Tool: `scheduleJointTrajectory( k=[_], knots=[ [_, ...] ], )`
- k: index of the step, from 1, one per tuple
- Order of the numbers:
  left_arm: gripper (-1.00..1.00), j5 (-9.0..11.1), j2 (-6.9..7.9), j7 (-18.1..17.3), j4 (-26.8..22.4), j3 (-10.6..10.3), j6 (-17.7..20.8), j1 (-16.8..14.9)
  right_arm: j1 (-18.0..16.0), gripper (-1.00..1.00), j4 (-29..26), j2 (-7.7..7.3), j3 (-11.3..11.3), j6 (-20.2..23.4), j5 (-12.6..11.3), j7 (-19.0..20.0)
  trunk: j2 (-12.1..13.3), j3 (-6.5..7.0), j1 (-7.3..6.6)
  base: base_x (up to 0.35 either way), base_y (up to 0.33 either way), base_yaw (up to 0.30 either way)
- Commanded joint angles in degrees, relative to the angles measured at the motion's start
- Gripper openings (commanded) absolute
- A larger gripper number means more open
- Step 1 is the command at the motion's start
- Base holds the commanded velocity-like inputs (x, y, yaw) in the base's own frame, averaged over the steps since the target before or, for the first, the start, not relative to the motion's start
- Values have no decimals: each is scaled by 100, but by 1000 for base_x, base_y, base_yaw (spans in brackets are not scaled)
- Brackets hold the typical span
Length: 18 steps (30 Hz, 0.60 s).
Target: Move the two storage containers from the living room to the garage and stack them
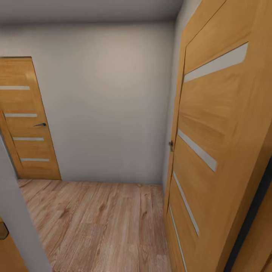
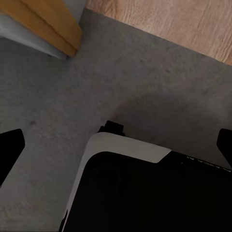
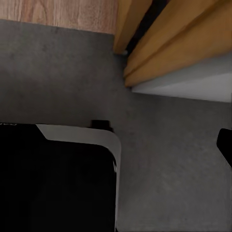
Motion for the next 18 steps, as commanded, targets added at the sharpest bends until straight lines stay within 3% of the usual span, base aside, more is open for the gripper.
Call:
scheduleJointTrajectory(
  k=[1,9,18],
  knots=[
    [100,39,-2,18,6,-42,-18,-6,-7,100,17,2,51,-33,-48,-4,-7,-9,1,13,-5,270],
    [100,39,-2,20,7,-42,-18,-6,-8,100,17,2,56,-32,-48,-2,-7,-9,1,3,-1,256],
    [100,39,-3,22,3,-42,-19,-6,-8,100,17,-5,77,-27,-38,37,-7,-9,1,0,0,44]
  ],
)
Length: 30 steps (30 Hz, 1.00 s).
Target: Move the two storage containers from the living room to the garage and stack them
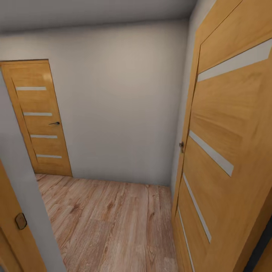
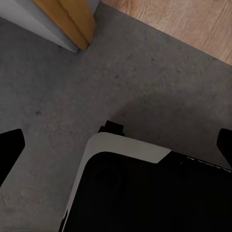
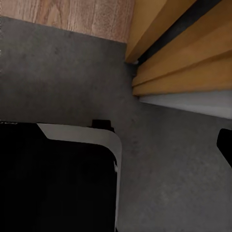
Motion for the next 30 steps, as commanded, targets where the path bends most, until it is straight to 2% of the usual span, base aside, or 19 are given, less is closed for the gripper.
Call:
scheduleJointTrajectory(
  k=[1,19,30],
  knots=[
    [100,40,-2,17,6,-42,-17,-4,-8,100,17,1,53,-29,-43,7,-6,-9,1,0,0,2],
    [100,35,-2,23,-1,-42,-17,-4,-8,100,17,1,47,-36,-48,-17,-6,-9,1,0,94,0],
    [100,31,-6,23,-1,-42,-17,-4,-8,100,17,1,47,-29,-47,-17,-6,-9,1,0,13,0]
  ],
)
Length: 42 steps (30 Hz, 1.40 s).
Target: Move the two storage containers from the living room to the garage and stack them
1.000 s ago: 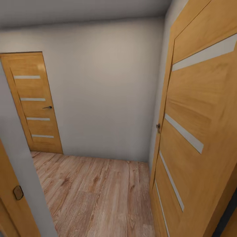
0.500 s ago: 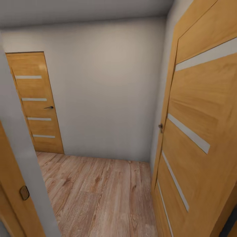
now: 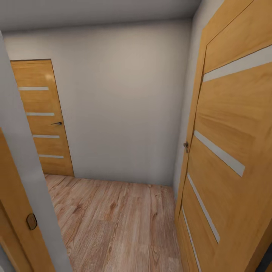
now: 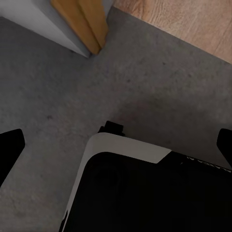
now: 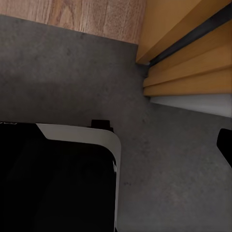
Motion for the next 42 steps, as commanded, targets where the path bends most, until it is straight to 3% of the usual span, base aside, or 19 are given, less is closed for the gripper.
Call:
scheduleJointTrajectory(
  k=[1,42],
  knots=[
    [100,40,0,19,3,-42,-17,-4,-8,100,17,2,51,-30,-47,-3,-7,-9,1,0,0,0],
    [100,49,3,19,12,-36,-8,-4,-8,100,17,2,40,-38,-48,-3,-7,-9,1,296,0,0]
  ],
)
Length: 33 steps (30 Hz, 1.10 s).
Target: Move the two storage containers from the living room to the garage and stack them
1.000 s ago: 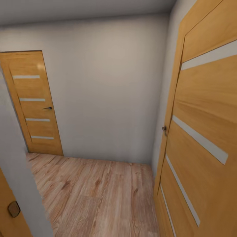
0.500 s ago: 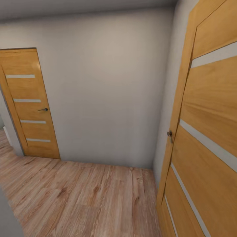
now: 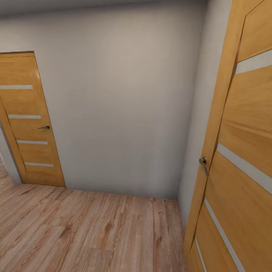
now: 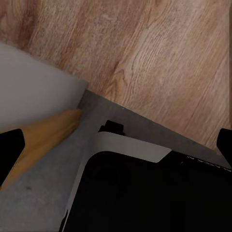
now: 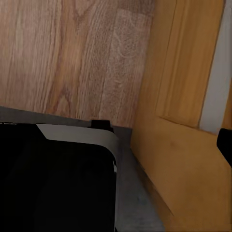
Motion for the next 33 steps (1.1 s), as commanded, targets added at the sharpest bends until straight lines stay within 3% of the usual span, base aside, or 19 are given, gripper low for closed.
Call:
scheduleJointTrajectory(
  k=[1,33],
  knots=[
    [100,40,-1,19,3,-40,-17,-4,-8,100,17,2,47,-31,-47,-3,-5,-9,4,320,0,0],
    [100,40,1,19,3,-42,-17,-4,-8,100,17,17,36,-31,-47,-11,-5,-9,4,320,0,0]
  ],
)
